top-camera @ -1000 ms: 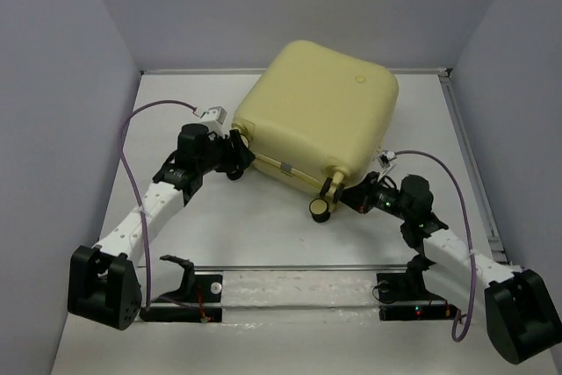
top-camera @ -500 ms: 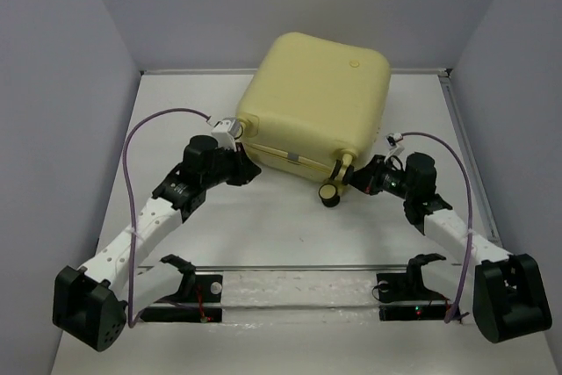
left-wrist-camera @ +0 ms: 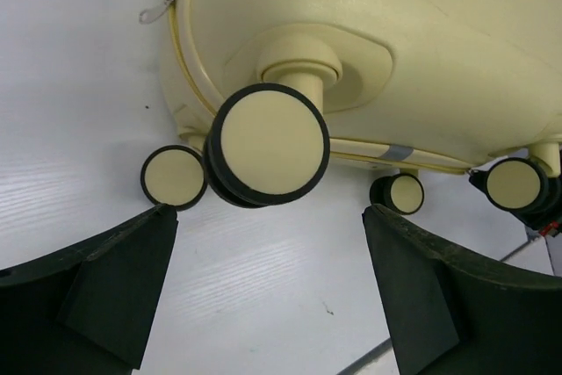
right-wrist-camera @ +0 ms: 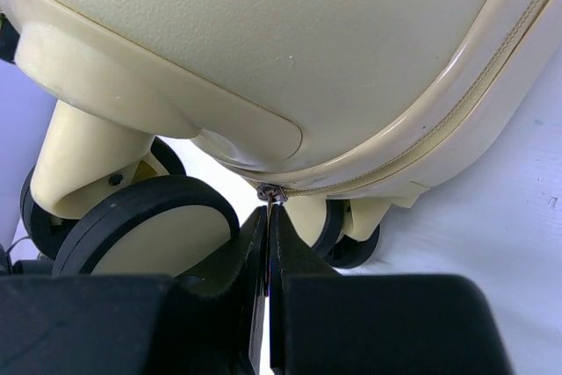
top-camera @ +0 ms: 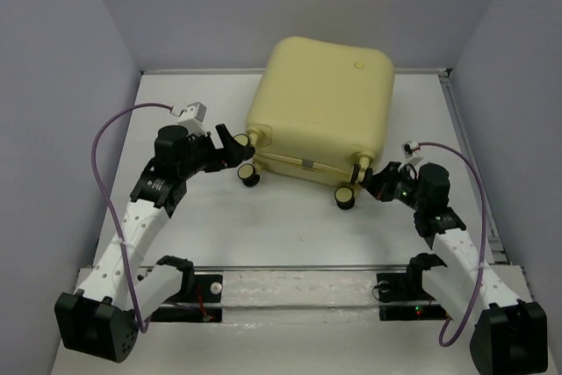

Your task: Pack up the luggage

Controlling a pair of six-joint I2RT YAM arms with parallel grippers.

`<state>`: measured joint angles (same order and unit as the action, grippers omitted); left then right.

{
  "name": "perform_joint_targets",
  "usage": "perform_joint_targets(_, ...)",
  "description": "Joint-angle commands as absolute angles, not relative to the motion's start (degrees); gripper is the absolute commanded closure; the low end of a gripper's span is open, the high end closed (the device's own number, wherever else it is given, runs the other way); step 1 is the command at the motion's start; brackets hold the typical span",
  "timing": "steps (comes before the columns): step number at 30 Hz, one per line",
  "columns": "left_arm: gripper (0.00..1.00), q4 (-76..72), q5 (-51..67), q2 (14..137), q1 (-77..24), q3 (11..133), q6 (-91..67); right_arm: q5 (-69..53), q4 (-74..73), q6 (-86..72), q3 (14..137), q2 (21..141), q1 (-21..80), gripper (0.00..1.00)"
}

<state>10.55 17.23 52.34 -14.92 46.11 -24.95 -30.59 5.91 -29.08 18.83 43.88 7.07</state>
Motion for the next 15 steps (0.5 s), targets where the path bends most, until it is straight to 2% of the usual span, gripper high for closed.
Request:
perform_joint_targets(1, 0.01, 7.4, 27.6, 53.7, -14.9, 46.4, -24.0, -33.7, 12.0, -27.7, 23.5, 43.2, 6.2, 0.93)
perform_joint_targets(8, 0.01, 1.0, 32.0, 57.2, -15.0, 45.4, -27.4, -35.2, 12.1, -27.4, 23.3, 43.1, 6.2, 0.93)
perform_joint_targets(15, 0.01, -1.4, 31.3, 62.0, -17.0, 46.0, -27.8, -36.6, 13.6, -28.1, 22.9, 43.9, 6.2, 0.93)
